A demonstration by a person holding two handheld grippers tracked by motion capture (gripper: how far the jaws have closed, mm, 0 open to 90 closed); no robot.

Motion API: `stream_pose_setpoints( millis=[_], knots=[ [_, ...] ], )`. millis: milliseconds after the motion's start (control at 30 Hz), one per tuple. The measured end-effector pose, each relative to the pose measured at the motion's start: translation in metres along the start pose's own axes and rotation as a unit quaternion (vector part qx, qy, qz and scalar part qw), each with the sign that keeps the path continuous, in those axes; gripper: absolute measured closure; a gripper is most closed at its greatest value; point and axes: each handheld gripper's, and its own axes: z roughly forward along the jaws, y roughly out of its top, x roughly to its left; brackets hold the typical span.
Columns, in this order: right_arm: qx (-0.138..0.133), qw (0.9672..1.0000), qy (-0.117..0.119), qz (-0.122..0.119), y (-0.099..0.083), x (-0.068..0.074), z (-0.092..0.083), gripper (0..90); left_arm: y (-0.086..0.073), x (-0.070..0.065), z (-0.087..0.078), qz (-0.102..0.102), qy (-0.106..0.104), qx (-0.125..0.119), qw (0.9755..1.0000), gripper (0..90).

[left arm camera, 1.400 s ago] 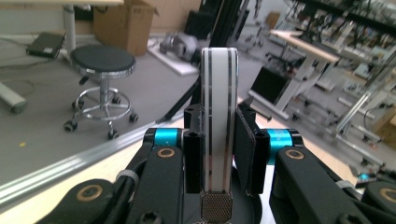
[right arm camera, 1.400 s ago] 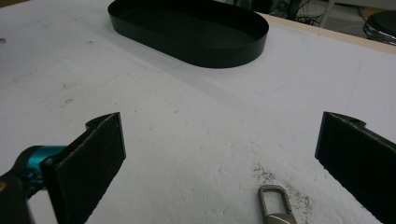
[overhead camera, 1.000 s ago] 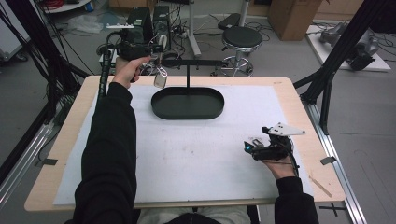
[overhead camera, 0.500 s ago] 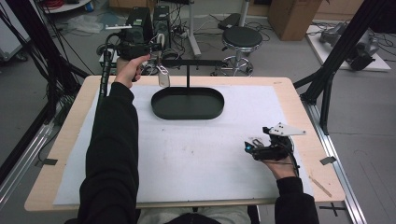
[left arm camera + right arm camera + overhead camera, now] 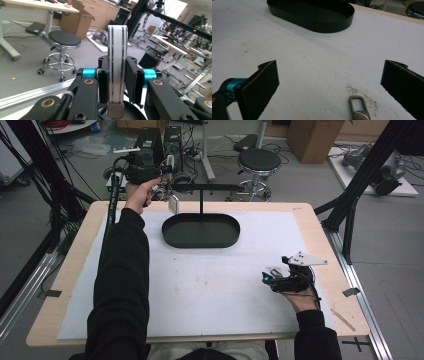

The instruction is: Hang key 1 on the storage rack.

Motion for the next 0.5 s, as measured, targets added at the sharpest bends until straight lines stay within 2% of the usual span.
stream_pose_setpoints(
  millis=[133,200,300,400,433,467,500],
  knots=[
    [-0.001,1.0,-0.001,-0.001,-0.0004,-0.0004,-0.0001,0.8,-0.0002,0.0035,-0.0005,-0.009,0.019,-0.01,0.9997,74.6],
    [-0.001,1.0,-0.001,-0.002,-0.0005,-0.0006,-0.0007,0.8,-0.0009,0.0057,-0.0004,-0.021,0.034,-0.01,0.9991,74.5],
    [-0.004,1.0,-0.001,-0.001,-0.0003,-0.001,-0.0013,0.8,-0.0017,0.0069,-0.0004,-0.032,0.037,-0.01,0.9988,74.4],
    [-0.005,1.0,-0.001,0.001,-0.0003,-0.0008,-0.002,0.8,-0.0012,0.0066,-0.0028,-0.044,0.028,-0.014,0.9986,72.2],
    [-0.005,1.0,-0.001,0.0,-0.0003,-0.0011,-0.0023,0.8,-0.0005,0.0062,-0.0039,-0.047,0.022,-0.015,0.9985,63.5],
    [-0.005,1.0,-0.001,0.0,-0.0003,-0.0008,-0.0026,0.8,0.0003,0.0044,-0.0041,-0.045,0.026,-0.012,0.9986,54.4],
    [-0.006,1.0,-0.002,0.003,-0.0001,-0.0005,-0.0029,0.8,0.0006,0.0023,-0.0039,-0.033,0.036,-0.004,0.9988,42.4]
  ],
)
